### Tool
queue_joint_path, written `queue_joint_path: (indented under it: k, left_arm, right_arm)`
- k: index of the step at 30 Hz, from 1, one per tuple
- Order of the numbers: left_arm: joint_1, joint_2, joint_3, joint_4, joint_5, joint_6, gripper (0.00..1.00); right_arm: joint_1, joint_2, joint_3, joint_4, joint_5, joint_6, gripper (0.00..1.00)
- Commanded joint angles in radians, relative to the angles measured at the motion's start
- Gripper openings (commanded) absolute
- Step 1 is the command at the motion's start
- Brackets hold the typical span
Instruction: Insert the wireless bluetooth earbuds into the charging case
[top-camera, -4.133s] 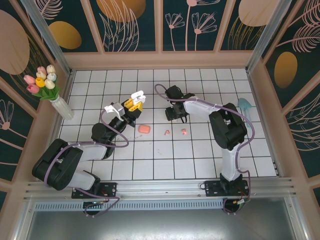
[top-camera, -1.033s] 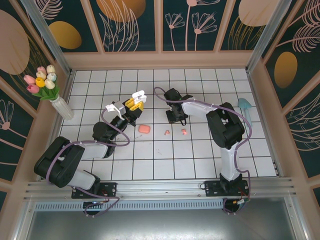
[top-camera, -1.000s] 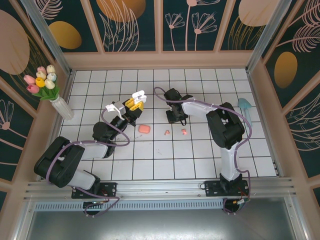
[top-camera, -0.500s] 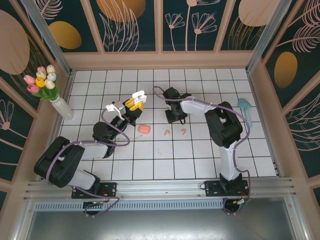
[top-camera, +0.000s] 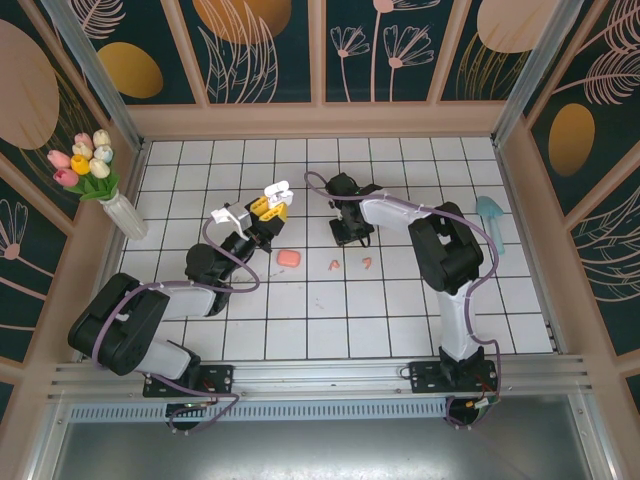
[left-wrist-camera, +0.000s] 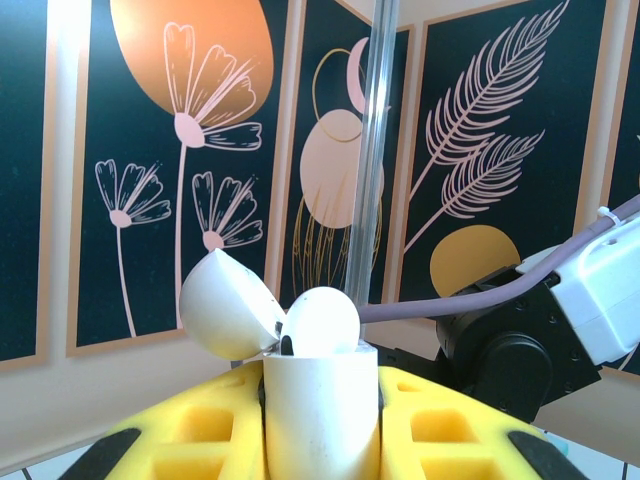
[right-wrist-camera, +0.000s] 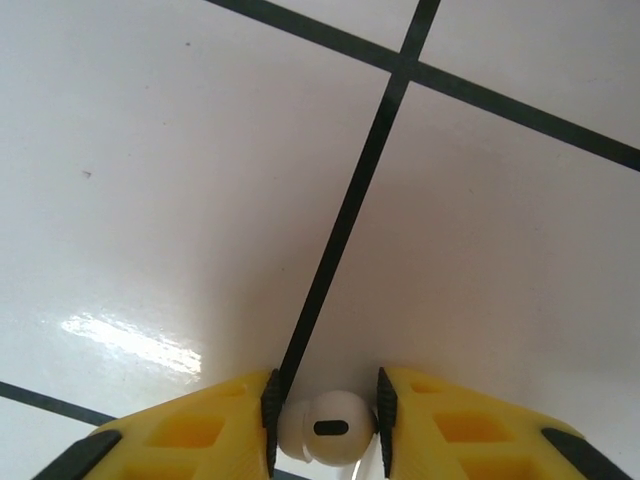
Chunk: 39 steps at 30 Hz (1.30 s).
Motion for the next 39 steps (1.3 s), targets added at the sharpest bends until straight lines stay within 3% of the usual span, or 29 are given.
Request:
queue_joint_path:
  k: [1,12,24,39]
  left_arm:
    - [-0.003,0.003,0.024,0.138,0.01,-0.017,0.0]
    - [-0.003,-0.003,0.028,0.131,0.012,-0.017,0.0]
    - [-0.003,-0.005,0.03,0.118,0.018,-0.012,0.0]
    - [-0.004,0.074,0.066,0.091,0.122,0.0,0.0]
  right_arm:
    - [-0.015,0.007,-0.022,-0.048,-0.003,-0.003,0.32]
    - [-0.018,-0.095,-0.066,0.004,0.005,0.043,0.25]
    - [-0.016,-0.259,-0.075,0.087,0.047,0.107,0.24]
    - [0.003,-0.438,0.084,0.135,0.004,0.146,0.24]
